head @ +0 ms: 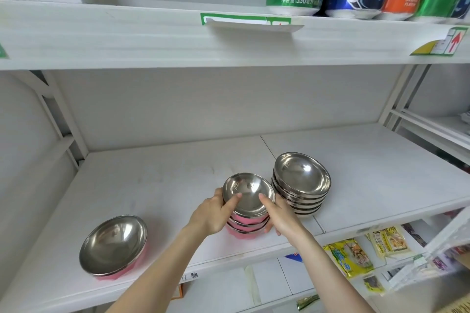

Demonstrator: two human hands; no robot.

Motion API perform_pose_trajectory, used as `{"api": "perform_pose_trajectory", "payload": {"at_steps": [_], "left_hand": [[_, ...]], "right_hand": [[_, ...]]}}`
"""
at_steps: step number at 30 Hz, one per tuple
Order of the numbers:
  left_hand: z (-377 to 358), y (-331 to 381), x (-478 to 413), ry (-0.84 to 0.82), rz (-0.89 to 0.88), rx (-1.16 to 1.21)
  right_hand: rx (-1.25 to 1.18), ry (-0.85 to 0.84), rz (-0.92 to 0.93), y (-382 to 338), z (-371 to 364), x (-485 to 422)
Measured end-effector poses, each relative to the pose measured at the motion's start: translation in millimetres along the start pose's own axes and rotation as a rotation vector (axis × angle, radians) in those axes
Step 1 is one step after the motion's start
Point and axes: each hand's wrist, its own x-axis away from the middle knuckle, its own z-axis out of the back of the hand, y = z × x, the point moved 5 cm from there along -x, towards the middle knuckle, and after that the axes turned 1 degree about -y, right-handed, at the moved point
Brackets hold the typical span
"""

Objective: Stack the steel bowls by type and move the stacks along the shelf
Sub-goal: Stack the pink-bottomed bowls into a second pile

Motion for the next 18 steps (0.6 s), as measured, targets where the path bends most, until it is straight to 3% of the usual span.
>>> {"api": "perform_pose_trajectory", "payload": {"at_steps": [8,15,18], "left_hand": [[13.7,5.1,15.0,0.128,-0.042,-0.330],[25.7,6.8,62.1,0.297,-0.169,-0.800],[34.0,5.7,90.6,0.366,-0.203,-0.892]], "right_hand": [[0.101,0.023,0.104,-1.6,4.3,20.0],[0.688,0.279,0.332,-10.1,13.3,65.9],[0.878,0.360,0.428,-17.3,9.3,87.4]]}}
